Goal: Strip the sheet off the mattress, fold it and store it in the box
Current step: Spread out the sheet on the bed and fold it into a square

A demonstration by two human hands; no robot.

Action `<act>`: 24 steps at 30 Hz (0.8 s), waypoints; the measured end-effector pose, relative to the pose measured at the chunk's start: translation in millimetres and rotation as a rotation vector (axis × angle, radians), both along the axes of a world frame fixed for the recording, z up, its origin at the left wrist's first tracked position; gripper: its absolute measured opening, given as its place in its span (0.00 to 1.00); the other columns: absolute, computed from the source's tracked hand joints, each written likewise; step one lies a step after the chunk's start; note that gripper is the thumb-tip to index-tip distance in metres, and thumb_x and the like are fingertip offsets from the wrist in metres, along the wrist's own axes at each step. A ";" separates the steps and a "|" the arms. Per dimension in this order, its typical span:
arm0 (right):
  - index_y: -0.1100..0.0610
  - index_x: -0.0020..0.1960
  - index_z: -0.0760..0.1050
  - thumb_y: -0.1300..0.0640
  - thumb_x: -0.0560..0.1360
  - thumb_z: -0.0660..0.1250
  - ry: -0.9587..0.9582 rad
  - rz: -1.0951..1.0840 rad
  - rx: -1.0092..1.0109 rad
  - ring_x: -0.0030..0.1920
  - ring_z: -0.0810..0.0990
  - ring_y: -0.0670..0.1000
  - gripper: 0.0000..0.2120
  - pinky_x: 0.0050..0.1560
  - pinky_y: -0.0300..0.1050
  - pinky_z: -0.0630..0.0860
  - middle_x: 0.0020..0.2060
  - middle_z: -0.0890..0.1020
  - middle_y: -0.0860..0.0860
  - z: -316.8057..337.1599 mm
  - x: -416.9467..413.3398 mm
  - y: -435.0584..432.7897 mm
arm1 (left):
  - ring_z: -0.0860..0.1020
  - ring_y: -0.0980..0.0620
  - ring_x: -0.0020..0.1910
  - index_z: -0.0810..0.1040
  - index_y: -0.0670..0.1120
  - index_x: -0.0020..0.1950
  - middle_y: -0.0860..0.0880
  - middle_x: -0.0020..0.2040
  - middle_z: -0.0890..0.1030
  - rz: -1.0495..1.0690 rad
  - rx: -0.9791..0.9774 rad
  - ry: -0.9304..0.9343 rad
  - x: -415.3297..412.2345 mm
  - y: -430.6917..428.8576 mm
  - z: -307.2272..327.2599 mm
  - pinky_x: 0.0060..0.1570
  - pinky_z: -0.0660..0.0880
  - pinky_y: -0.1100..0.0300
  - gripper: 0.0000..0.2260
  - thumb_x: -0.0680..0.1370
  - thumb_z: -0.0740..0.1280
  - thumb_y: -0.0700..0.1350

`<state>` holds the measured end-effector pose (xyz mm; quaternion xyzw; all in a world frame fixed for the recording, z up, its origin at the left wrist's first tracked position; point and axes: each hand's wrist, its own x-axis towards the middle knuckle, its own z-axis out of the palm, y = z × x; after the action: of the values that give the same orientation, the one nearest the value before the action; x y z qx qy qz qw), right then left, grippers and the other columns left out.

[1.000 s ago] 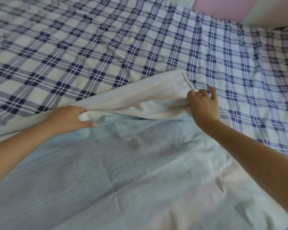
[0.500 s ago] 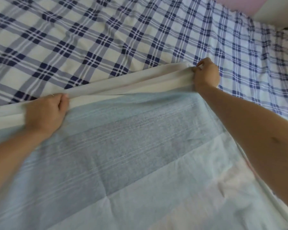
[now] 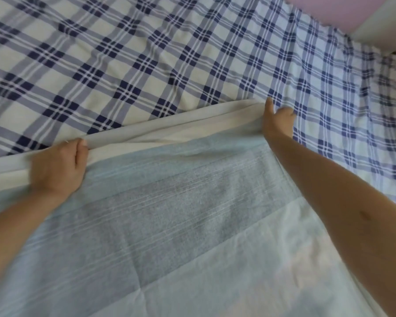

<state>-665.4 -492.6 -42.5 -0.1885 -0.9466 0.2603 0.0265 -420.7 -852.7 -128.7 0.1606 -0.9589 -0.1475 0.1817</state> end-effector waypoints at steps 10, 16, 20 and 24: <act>0.54 0.61 0.76 0.43 0.71 0.70 -0.213 0.109 0.003 0.59 0.75 0.57 0.23 0.60 0.51 0.73 0.56 0.78 0.53 14.0 -15.4 11.4 | 0.68 0.46 0.23 0.73 0.38 0.36 0.37 0.29 0.74 0.008 0.020 -0.066 1.0 5.8 11.0 0.27 0.59 0.59 0.21 0.80 0.50 0.47; 0.58 0.68 0.70 0.51 0.79 0.62 -0.240 0.325 -0.119 0.57 0.75 0.53 0.20 0.50 0.42 0.69 0.56 0.76 0.53 44.7 -23.3 11.4 | 0.72 0.41 0.23 0.75 0.35 0.37 0.37 0.28 0.74 -0.003 0.008 -0.063 1.8 5.7 15.3 0.27 0.57 0.62 0.22 0.79 0.49 0.47; 0.57 0.62 0.71 0.51 0.81 0.59 -0.131 0.338 -0.173 0.50 0.72 0.52 0.14 0.48 0.44 0.68 0.49 0.74 0.51 46.0 -29.2 13.5 | 0.72 0.41 0.23 0.75 0.35 0.38 0.37 0.29 0.74 0.011 0.018 -0.052 -2.6 5.0 10.0 0.26 0.60 0.60 0.24 0.80 0.48 0.49; 0.59 0.58 0.69 0.53 0.81 0.59 -0.109 0.349 -0.107 0.50 0.74 0.56 0.11 0.46 0.43 0.66 0.41 0.72 0.49 16.4 -38.1 5.2 | 0.73 0.40 0.25 0.76 0.36 0.39 0.36 0.31 0.75 0.005 0.041 -0.063 -2.2 2.0 1.2 0.26 0.68 0.53 0.24 0.80 0.47 0.50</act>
<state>-703.5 -487.4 -26.1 -0.0362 -0.9497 0.3005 -0.0803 -422.8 -850.7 -127.5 0.1711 -0.9605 -0.1616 0.1485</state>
